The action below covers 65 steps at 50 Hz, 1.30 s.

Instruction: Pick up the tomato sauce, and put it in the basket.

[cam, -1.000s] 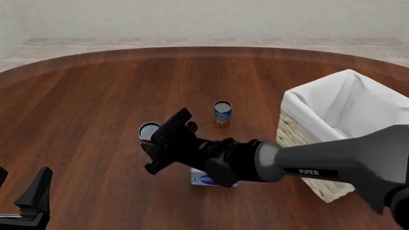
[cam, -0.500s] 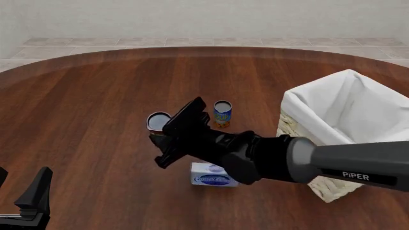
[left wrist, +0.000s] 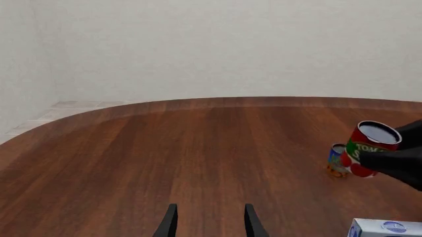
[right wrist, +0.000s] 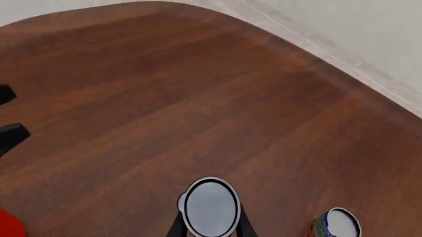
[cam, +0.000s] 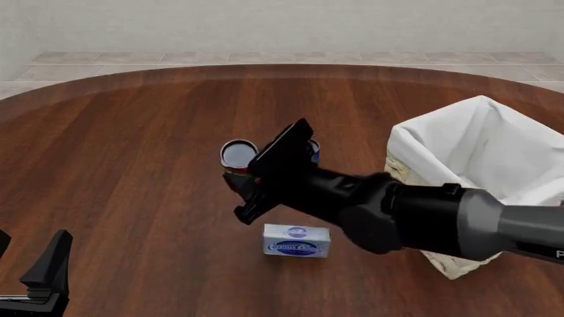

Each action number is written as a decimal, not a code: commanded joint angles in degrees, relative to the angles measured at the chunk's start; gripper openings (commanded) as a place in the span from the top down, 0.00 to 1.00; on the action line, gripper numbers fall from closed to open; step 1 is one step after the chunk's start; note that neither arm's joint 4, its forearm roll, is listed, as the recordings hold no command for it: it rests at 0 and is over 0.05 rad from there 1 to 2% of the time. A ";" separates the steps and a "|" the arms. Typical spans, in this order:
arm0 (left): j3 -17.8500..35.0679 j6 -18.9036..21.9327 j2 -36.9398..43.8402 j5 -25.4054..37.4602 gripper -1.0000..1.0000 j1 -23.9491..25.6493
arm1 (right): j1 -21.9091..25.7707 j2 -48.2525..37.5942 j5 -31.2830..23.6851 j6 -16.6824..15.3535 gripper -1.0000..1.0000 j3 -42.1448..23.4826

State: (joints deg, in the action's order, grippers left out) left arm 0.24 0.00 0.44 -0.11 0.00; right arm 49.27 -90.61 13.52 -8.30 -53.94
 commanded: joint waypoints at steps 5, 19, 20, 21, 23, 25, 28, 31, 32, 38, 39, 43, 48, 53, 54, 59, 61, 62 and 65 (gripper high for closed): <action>0.00 0.00 0.00 0.00 0.00 0.00 | -1.44 6.52 -2.18 0.09 1.00 2.23; 0.00 0.00 0.00 0.00 0.00 0.00 | -2.51 12.51 -4.00 1.68 1.00 4.03; 0.00 -0.01 0.01 0.00 0.00 -0.01 | -2.89 13.20 -4.30 1.05 1.00 4.18; 0.00 -0.01 0.00 0.00 0.00 0.00 | -3.19 13.88 -4.63 0.60 1.00 4.44; 0.00 0.00 0.00 0.00 0.00 0.00 | -3.43 15.09 -5.27 0.30 1.00 4.75; 0.00 -0.01 0.00 0.00 0.00 0.01 | -4.02 16.30 -5.80 -0.24 1.00 5.13; 0.00 -0.01 0.00 0.00 0.00 -0.01 | -4.58 17.90 -6.49 -0.19 1.00 5.53; 0.00 -0.01 -0.01 0.00 0.00 0.00 | -5.16 19.31 -6.82 -0.56 1.00 6.17; 0.00 -0.01 0.01 0.00 0.00 0.00 | -5.38 19.83 -6.69 -0.66 1.00 6.73; 0.00 0.01 -0.01 0.00 0.00 -0.01 | -7.12 21.72 -6.34 -0.70 1.00 8.54; 0.00 0.00 0.00 0.00 0.00 0.00 | -7.38 22.09 -6.49 -0.88 1.00 8.72; 0.00 -0.01 0.00 0.00 0.00 -0.01 | -8.60 23.88 -7.29 -1.14 1.00 9.25; 0.00 0.01 0.01 0.00 0.00 -0.01 | -9.82 25.64 -8.16 -1.94 1.00 9.72; 0.00 0.00 0.00 0.00 0.00 0.00 | -11.18 27.02 -8.86 -2.19 1.00 10.03; 0.00 0.00 0.00 0.00 0.00 0.00 | -11.18 27.02 -8.87 -2.19 1.00 10.03; 0.00 -0.01 0.00 0.00 0.00 -0.01 | -12.77 28.57 -9.52 -2.31 1.00 10.46; 0.00 0.00 0.00 0.00 0.00 0.00 | -12.96 28.78 -9.64 -2.33 1.00 10.50; 0.00 0.01 0.01 0.00 0.00 0.01 | -13.18 29.03 -9.71 -2.41 1.00 10.60; 0.00 0.00 0.00 0.00 0.00 0.00 | -13.88 29.68 -9.95 -2.43 1.00 10.85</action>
State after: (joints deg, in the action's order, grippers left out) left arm 0.24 0.00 0.43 -0.11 0.00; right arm 37.56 -63.47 4.48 -11.30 -43.69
